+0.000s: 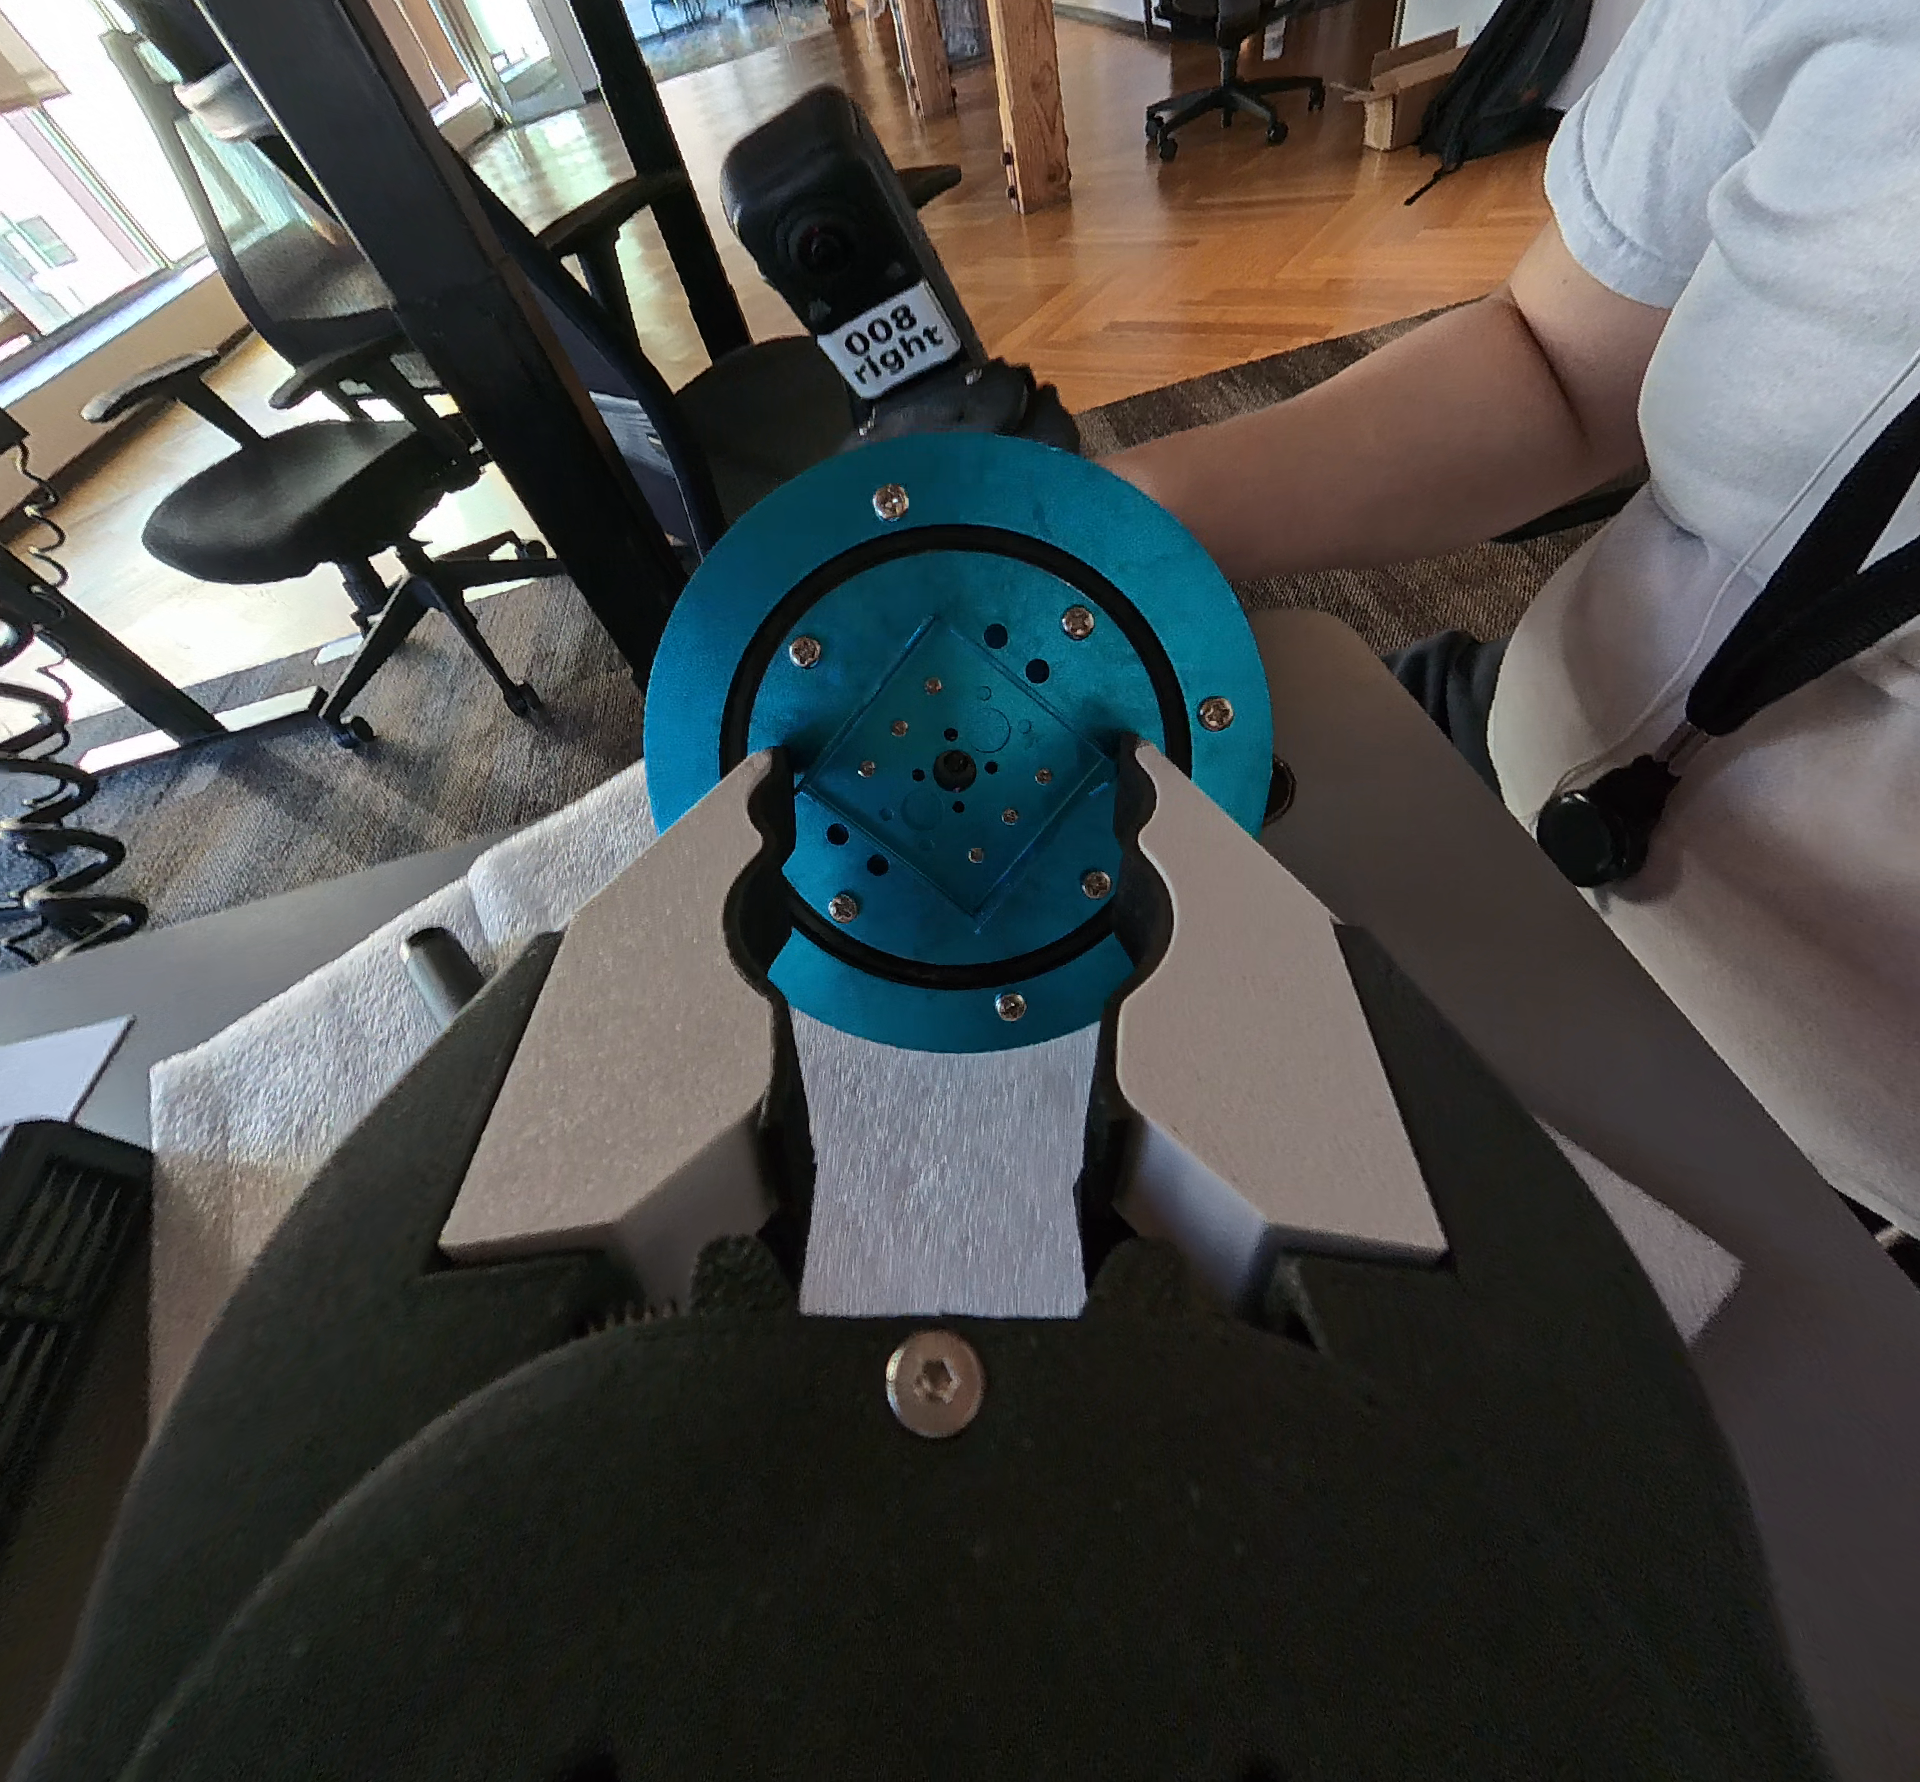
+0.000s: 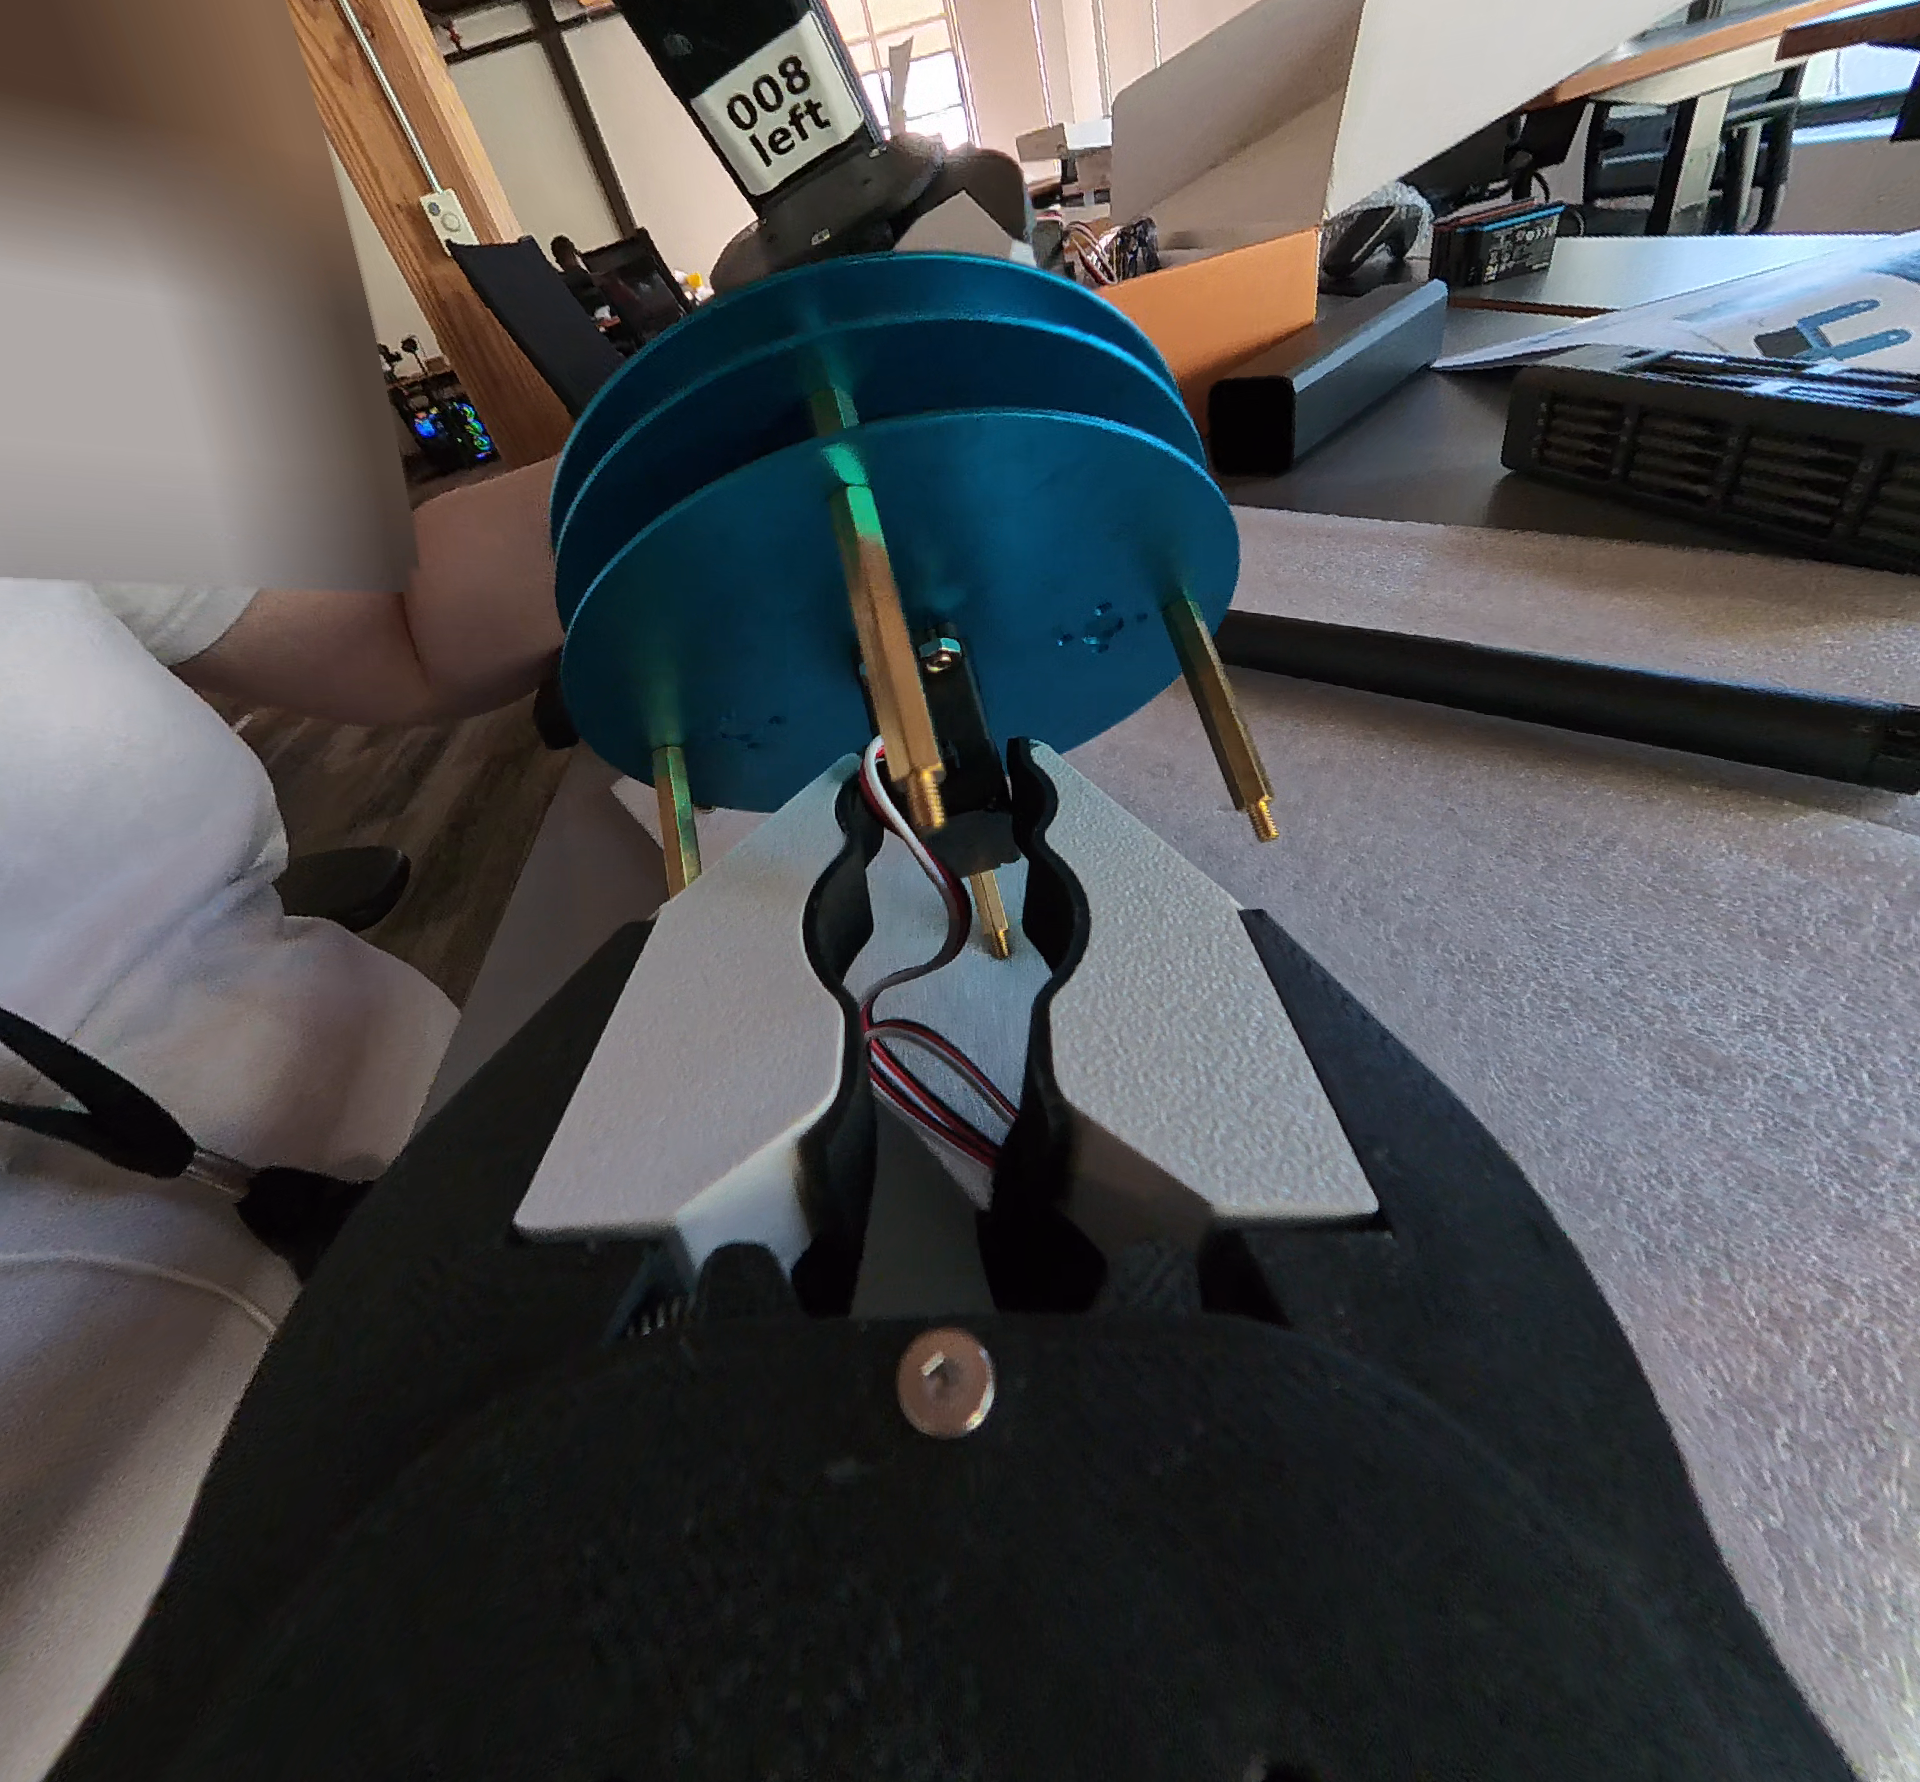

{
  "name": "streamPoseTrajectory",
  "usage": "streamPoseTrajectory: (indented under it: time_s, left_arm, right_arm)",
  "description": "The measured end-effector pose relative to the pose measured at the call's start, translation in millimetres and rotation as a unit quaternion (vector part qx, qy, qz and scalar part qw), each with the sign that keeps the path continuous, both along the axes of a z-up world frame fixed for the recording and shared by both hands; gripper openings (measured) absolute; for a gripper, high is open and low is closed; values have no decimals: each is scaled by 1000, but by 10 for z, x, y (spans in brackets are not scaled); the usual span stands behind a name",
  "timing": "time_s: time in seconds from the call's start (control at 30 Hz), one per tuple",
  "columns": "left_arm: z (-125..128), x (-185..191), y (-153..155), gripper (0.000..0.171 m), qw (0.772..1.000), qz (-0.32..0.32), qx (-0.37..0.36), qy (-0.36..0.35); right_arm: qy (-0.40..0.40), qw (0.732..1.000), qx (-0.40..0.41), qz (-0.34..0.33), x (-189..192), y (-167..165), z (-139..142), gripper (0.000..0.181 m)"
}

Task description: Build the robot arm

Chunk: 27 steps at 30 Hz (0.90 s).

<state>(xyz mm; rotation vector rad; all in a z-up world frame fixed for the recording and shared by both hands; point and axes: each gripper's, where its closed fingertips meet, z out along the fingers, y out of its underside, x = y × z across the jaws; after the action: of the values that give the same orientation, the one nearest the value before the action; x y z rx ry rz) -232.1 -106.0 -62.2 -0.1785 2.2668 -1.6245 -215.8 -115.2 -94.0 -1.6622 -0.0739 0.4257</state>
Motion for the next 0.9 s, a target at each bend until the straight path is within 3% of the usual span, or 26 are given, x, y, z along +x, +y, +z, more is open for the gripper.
streamPoseTrajectory:
  time_s: [0.37, 0.9]
  left_arm:
    - [-66, 16, 139, 60, 1000, 2, 4, 25]
    - [-51, 48, 133, 60, 999, -1, -25, 34]
  right_arm:
    - [-8, 999, -34, -9, 11, 81, -8, 23]
    - [-26, 1000, -13, -7, 34, 68, -5, 22]
